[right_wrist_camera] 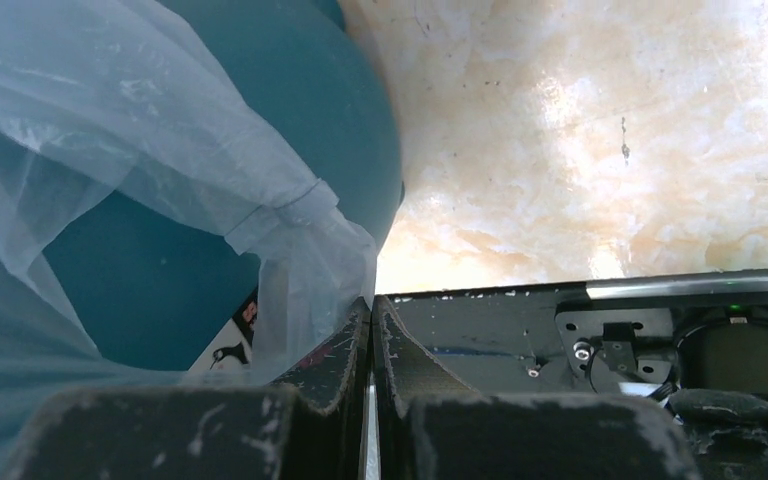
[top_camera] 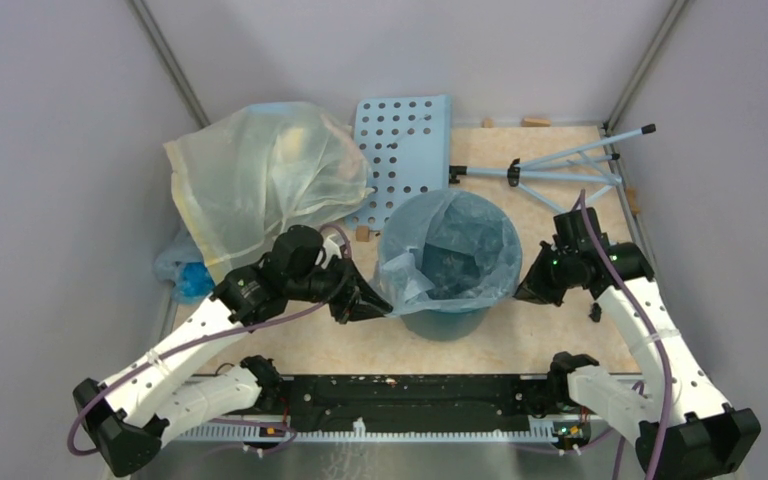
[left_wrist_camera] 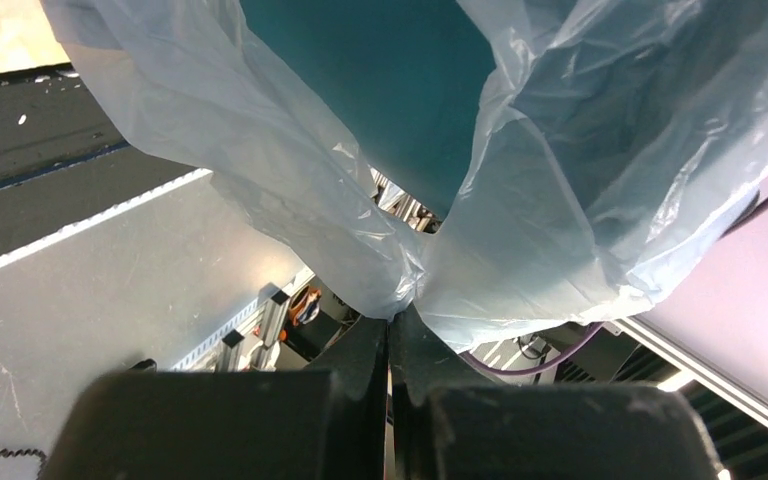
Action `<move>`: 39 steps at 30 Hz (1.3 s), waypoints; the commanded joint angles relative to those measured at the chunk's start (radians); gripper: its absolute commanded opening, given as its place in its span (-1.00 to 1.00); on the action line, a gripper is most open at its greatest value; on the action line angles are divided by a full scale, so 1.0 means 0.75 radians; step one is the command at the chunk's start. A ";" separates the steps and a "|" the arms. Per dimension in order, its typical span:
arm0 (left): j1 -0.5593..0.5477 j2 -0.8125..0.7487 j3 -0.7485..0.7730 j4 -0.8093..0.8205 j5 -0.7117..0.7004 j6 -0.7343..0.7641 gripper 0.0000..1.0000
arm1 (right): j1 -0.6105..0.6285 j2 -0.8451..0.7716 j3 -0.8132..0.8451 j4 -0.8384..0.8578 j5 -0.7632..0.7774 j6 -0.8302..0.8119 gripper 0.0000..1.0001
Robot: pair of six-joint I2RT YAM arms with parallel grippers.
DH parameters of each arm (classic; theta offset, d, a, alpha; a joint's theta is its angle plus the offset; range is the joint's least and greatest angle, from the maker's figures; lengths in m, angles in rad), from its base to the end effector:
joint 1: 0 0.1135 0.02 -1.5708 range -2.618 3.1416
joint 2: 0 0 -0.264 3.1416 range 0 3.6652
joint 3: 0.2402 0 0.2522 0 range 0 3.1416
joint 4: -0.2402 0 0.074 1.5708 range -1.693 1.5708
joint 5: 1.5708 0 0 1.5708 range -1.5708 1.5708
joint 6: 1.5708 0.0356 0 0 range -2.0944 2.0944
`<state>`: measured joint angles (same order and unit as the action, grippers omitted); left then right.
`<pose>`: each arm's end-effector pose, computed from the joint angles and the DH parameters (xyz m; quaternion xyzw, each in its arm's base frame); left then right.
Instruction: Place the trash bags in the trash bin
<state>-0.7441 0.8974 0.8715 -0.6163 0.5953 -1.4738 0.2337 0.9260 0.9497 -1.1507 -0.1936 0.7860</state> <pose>0.1223 -0.1398 0.3115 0.1823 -0.8454 0.5001 0.0440 0.1459 0.0418 0.2919 0.2443 0.9399 0.1892 0.1452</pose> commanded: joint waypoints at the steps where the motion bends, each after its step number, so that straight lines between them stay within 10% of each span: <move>1: -0.015 -0.037 -0.012 0.079 -0.037 -0.018 -1.00 | 0.021 0.004 -0.047 0.071 0.081 0.005 -1.00; 20: -0.048 -0.126 -0.180 0.147 -0.358 0.056 -0.80 | 0.028 -0.039 0.039 -0.007 0.314 -0.053 -1.00; 25: -0.047 -0.259 -0.086 -0.192 -0.673 0.033 -0.13 | 0.029 -0.065 0.148 -0.040 0.456 -0.127 -0.72; 29: -0.047 -0.449 -0.141 -0.334 -0.895 -0.155 0.25 | 0.027 -0.093 0.243 -0.037 0.517 -0.160 -0.08; 39: -0.047 -0.550 -0.321 -0.009 -1.027 -0.182 0.32 | -0.023 -0.131 0.322 0.102 0.300 -0.266 0.30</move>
<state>-0.7742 0.4438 0.6765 -0.7837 -0.1211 -1.6108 0.2367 0.8207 1.1355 -1.1473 0.1322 0.6369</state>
